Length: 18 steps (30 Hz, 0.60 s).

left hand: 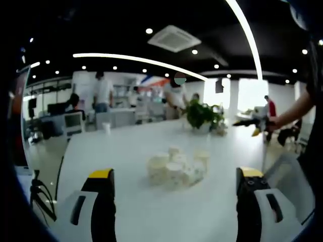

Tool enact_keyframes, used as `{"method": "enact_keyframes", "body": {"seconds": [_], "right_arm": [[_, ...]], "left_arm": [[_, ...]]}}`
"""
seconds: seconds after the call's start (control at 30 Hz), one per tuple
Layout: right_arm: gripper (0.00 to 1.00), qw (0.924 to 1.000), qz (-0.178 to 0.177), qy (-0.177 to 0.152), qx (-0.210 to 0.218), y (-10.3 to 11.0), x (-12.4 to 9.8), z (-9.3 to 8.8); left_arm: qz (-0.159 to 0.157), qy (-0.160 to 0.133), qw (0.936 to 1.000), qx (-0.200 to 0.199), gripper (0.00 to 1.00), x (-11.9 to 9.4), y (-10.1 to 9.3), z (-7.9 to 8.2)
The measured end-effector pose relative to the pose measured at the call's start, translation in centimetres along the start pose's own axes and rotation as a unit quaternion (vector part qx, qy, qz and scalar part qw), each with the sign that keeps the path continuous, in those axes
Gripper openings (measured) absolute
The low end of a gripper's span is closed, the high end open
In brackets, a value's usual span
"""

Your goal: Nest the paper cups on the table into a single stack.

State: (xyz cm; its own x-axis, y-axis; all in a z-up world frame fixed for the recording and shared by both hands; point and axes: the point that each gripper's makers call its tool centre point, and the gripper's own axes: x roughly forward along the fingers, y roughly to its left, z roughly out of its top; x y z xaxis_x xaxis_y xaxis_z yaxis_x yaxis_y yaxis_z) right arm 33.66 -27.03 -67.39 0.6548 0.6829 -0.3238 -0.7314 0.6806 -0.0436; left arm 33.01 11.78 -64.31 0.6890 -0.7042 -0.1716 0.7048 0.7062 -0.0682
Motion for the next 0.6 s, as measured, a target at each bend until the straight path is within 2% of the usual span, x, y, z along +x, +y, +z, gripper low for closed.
{"method": "enact_keyframes", "body": {"seconds": [0.6], "right_arm": [[1.0, 1.0, 0.0, 0.009, 0.002, 0.18, 0.84, -0.04]], "left_arm": [[-0.004, -0.006, 1.0, -0.003, 1.0, 0.4, -0.23, 0.1]]}}
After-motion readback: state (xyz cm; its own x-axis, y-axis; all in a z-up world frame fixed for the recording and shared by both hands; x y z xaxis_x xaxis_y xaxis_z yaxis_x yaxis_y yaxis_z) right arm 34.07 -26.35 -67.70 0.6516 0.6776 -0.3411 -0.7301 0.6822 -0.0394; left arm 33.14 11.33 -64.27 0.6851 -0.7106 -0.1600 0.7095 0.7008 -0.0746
